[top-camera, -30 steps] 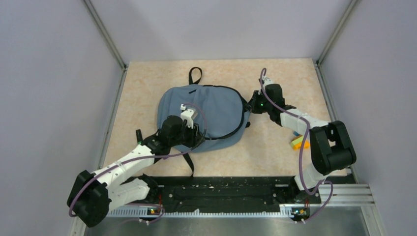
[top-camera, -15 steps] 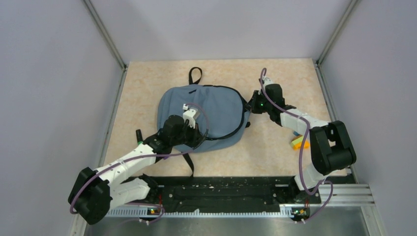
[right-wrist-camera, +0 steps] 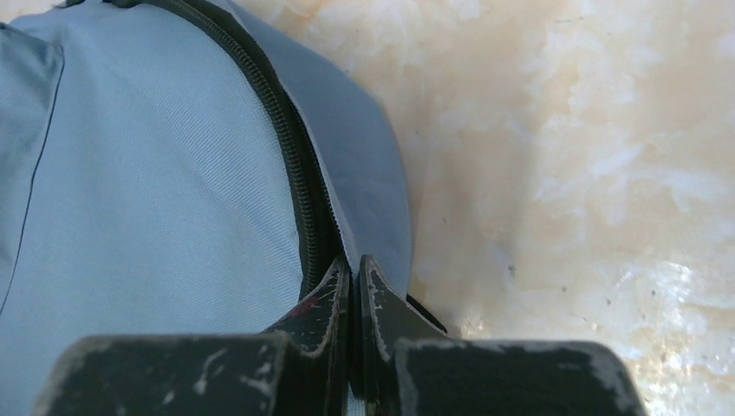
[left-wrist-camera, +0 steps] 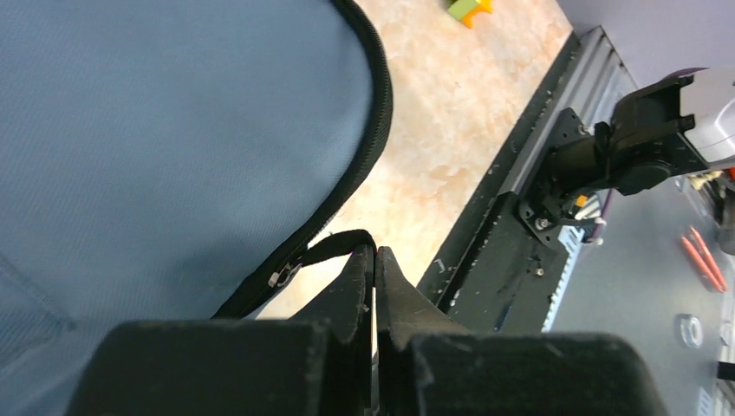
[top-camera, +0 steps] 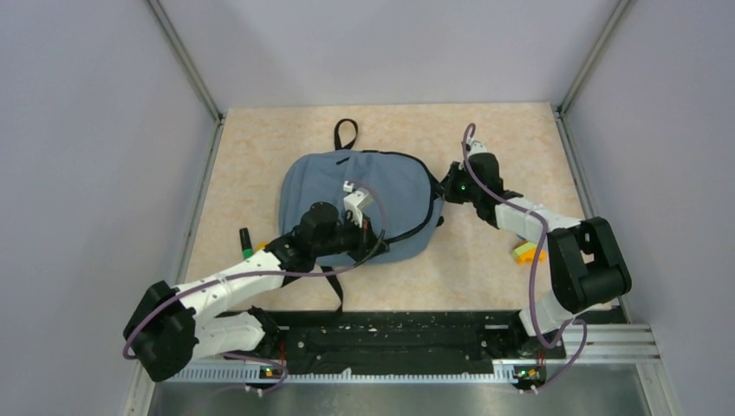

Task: Pack the student bag
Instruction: Zip the student bag at the center of the board.

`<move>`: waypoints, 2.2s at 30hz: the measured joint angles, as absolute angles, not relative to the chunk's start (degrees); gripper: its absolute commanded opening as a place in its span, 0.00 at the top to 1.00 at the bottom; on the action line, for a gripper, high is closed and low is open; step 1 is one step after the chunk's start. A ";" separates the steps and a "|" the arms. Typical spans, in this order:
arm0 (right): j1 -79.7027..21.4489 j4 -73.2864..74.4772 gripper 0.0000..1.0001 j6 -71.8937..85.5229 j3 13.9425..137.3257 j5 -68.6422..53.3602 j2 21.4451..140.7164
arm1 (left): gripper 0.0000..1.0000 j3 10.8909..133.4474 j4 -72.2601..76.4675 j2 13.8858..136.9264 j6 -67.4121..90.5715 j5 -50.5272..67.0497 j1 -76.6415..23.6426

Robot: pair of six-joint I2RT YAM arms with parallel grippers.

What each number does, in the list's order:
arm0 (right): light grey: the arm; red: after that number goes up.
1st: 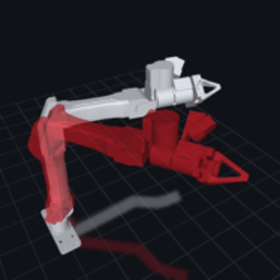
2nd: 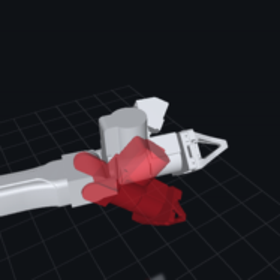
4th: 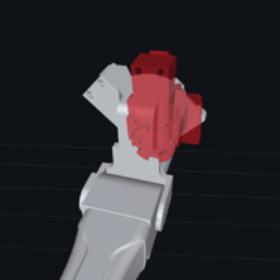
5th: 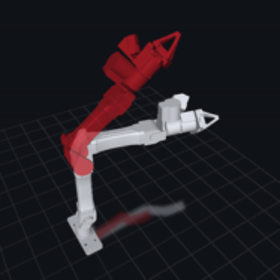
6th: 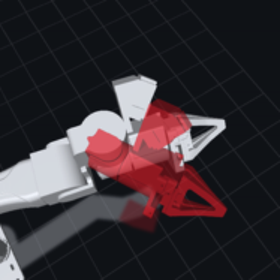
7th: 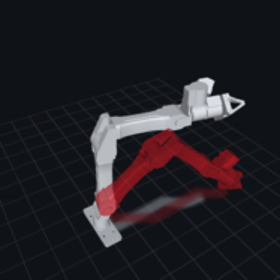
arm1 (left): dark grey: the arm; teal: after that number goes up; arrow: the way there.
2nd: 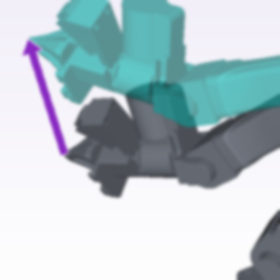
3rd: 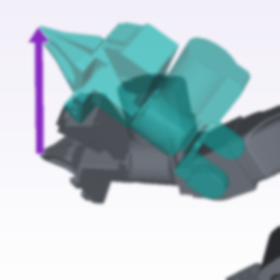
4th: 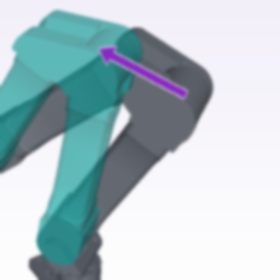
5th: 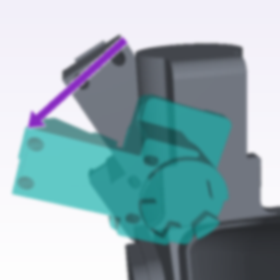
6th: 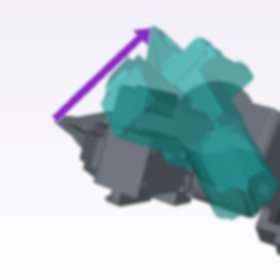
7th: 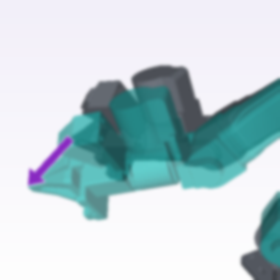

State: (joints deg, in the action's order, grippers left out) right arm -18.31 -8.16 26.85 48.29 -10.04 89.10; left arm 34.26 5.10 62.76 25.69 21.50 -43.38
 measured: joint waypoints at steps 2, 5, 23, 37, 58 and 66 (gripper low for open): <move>-18.65 -8.86 1.00 27.70 47.09 -8.86 88.20 | 1.00 35.07 7.73 65.91 27.05 21.71 -44.93; -19.42 -10.15 1.00 29.06 45.39 -6.44 86.85 | 1.00 37.04 10.57 71.00 28.67 21.54 -47.05; -25.63 -13.91 0.55 31.92 39.42 5.52 80.97 | 1.00 55.29 20.36 93.23 32.10 18.11 -51.05; -22.59 -7.84 0.31 20.32 31.05 0.40 52.80 | 1.00 53.23 8.14 81.49 33.17 11.62 -50.68; -37.52 -29.85 0.46 -3.18 12.34 -19.05 35.97 | 1.00 53.41 3.97 79.96 35.90 14.20 -49.52; -40.14 -31.77 0.46 -10.35 11.62 -14.81 41.39 | 1.00 53.47 2.48 78.59 35.86 14.09 -49.25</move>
